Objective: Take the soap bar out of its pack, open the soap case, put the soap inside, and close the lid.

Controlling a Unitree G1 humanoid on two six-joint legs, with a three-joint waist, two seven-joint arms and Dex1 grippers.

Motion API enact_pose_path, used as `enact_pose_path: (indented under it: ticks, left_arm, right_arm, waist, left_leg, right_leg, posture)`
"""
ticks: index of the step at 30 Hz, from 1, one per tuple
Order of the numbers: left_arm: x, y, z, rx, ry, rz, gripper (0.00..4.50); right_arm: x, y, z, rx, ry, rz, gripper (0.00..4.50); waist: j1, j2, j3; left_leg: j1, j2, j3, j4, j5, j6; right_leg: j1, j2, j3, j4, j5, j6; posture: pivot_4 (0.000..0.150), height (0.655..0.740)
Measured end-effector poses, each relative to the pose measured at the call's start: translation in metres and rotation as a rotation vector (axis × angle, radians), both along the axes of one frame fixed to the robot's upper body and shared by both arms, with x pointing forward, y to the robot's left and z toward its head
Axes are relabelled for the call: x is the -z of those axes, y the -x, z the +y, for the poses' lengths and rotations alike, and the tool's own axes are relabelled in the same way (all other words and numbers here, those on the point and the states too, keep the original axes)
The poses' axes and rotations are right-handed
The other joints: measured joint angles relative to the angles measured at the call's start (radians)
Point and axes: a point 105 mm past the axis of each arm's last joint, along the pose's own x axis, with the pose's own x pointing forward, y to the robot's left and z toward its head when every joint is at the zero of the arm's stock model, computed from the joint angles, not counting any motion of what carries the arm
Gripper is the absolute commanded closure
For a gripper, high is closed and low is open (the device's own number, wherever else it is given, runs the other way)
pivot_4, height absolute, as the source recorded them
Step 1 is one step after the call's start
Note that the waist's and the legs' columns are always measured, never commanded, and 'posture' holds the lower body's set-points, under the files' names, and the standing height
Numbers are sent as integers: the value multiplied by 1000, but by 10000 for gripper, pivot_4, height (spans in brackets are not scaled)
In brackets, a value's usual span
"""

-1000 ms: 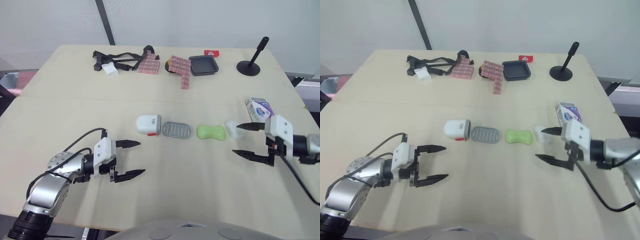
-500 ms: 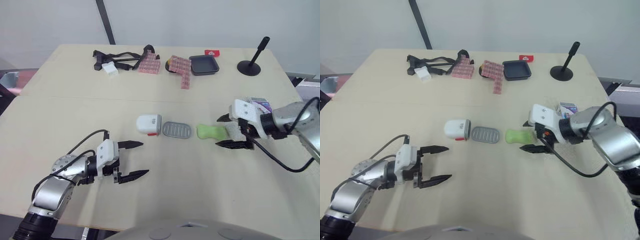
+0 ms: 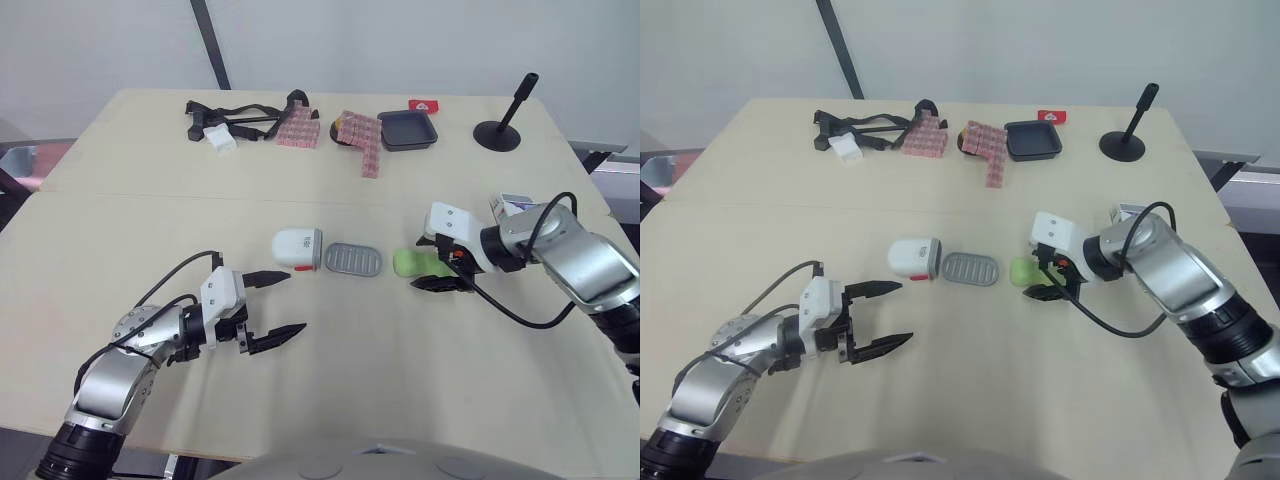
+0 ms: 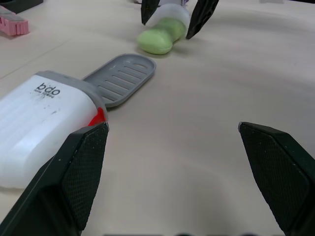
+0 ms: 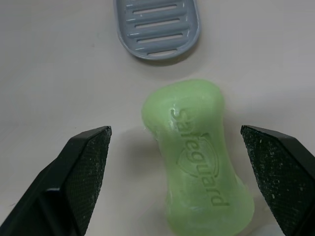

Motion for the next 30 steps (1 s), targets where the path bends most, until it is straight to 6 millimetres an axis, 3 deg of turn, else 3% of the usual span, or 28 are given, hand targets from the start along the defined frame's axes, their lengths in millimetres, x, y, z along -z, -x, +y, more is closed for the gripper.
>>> enact_pose_path:
  ticks: [8, 23, 30]
  left_arm:
    - [-6, 1, -6, -4, 3, -12, 66]
    - [-1, 12, -5, 54, 0, -6, 66]
    - [15, 19, 3, 67, 1, -2, 66]
  right_arm:
    - [3, -10, -5, 21, 53, -17, 0]
    - [8, -8, 1, -16, 71, -18, 0]
    - [10, -8, -2, -19, 94, -29, 0]
  waist:
    - [3, 0, 0]
    - [10, 0, 0]
    - [10, 0, 0]
  left_leg:
    - [0, 0, 0, 1, 1, -2]
    - [0, 1, 0, 1, 2, -6]
    - [0, 1, 1, 1, 2, -6]
  right_leg:
    - [0, 1, 1, 1, 3, 4]
    - [0, 1, 1, 1, 3, 5]
    - [0, 2, 1, 1, 3, 5]
  posture:
    - [1500, 7400]
    - [1500, 7400]
    - [1500, 7400]
